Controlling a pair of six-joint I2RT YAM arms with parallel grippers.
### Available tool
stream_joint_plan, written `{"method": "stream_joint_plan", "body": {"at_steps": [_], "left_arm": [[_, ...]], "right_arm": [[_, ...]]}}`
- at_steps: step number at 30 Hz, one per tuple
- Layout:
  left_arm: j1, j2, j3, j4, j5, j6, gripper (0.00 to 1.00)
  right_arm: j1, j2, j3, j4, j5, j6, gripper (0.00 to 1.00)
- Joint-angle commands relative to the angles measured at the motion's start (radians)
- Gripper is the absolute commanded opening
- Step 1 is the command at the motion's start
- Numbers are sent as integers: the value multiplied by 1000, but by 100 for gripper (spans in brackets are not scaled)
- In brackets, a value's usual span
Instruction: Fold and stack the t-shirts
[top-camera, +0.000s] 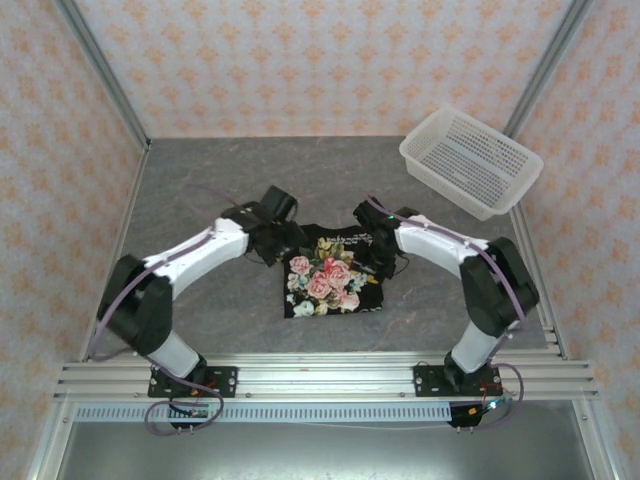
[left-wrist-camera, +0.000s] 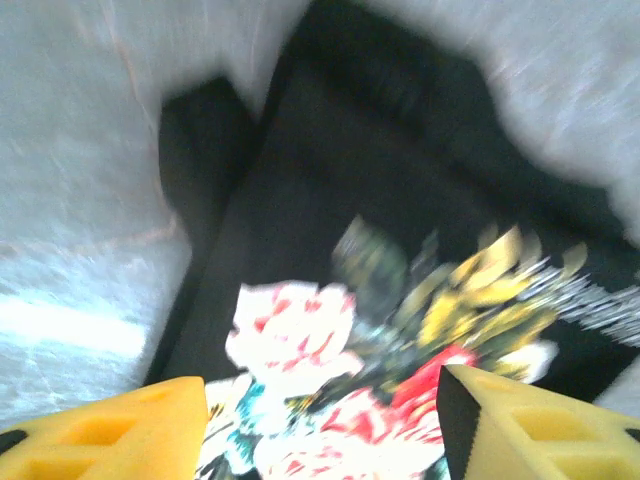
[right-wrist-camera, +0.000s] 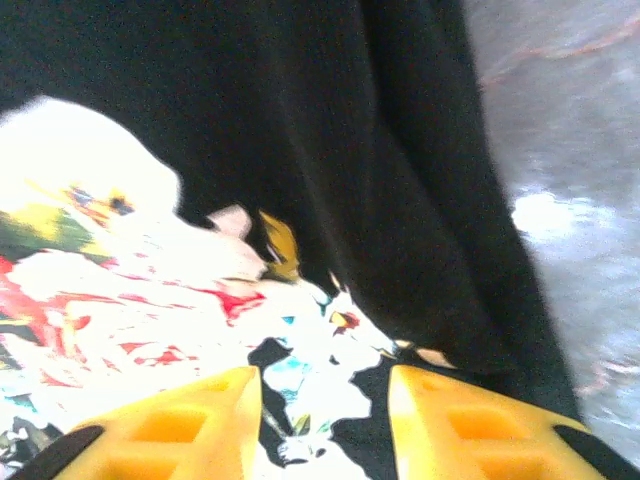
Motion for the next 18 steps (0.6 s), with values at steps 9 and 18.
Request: {"method": "stream_joint_plan", "body": {"at_steps": [9,18], "left_arm": [[135,136,13,139,75,266,70],[79,213,-27,183,38,339,67]], "right_arm": [[-24,72,48,-23,5,-59,46],[-31,98,42,-15,-9,-56,46]]}}
